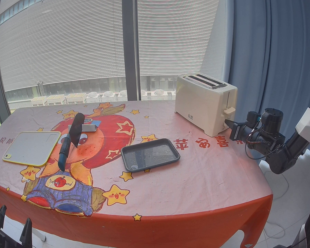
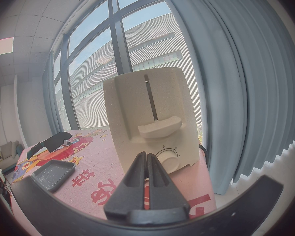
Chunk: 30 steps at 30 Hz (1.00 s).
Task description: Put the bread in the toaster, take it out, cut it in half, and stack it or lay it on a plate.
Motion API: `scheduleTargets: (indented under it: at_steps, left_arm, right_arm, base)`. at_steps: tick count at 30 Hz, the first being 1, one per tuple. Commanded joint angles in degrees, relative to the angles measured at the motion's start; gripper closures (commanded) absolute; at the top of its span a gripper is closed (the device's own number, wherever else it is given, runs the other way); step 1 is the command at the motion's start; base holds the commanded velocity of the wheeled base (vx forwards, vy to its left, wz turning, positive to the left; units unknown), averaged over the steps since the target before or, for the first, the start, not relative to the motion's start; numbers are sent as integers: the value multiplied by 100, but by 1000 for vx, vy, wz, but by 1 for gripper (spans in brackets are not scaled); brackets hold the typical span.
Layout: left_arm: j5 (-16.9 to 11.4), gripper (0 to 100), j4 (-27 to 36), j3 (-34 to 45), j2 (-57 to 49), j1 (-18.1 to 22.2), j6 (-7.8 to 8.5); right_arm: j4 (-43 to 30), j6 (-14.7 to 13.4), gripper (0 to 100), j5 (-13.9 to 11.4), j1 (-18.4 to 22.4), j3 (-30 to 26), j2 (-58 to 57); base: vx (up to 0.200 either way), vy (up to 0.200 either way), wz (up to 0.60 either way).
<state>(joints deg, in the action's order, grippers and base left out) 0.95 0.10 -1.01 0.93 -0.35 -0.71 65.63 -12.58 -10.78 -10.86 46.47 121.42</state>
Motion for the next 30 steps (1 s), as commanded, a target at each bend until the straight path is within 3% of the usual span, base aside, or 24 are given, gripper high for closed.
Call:
scheduleTargets:
  at_steps: [1,30]
  left_arm:
    - [2,0,-1,101,-66,0,0]
    - [2,0,-1,101,-66,0,0]
  right_arm:
    - [2,1,100,-3,-4,29,22]
    - [2,-52,100,5,93,231,391]
  base:
    - [0,0,0]
    - [0,0,0]
